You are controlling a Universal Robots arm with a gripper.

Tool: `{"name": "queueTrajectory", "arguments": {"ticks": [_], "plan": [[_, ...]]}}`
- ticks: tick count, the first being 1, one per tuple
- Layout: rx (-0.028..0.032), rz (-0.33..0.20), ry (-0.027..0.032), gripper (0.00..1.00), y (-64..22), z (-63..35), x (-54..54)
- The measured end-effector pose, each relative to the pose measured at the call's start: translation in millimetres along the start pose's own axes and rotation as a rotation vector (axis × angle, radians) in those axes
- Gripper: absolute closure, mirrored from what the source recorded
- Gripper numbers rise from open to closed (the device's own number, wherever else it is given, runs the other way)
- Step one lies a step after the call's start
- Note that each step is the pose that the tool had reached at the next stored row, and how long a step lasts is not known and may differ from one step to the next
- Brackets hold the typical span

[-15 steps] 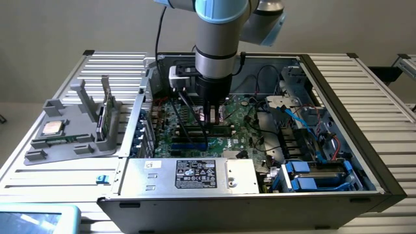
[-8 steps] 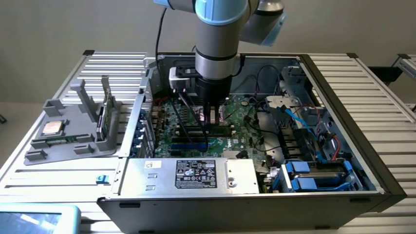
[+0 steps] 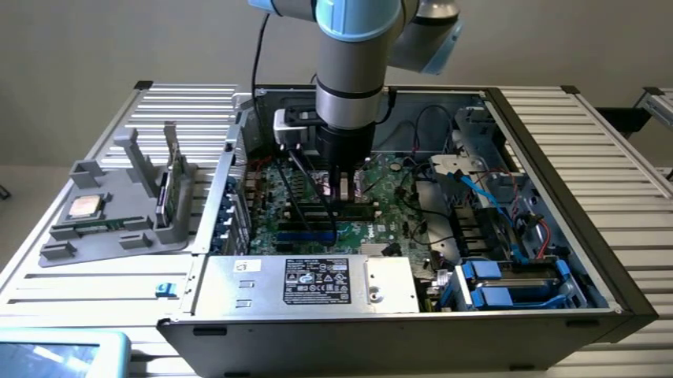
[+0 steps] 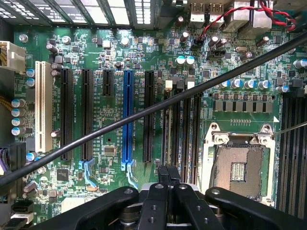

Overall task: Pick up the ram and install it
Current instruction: 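Press down the ram until it locks into place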

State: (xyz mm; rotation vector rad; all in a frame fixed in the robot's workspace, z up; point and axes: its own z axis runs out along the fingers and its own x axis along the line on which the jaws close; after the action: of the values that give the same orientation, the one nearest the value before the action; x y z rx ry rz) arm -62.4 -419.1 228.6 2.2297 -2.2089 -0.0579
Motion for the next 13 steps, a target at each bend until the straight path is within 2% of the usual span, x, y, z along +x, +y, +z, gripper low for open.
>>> {"name": "queueTrajectory", "arguments": {"ticks": [13], "plan": [[-0.0002, 0.0, 0.0003, 0.91, 0.0, 2.3, 0.1]]}}
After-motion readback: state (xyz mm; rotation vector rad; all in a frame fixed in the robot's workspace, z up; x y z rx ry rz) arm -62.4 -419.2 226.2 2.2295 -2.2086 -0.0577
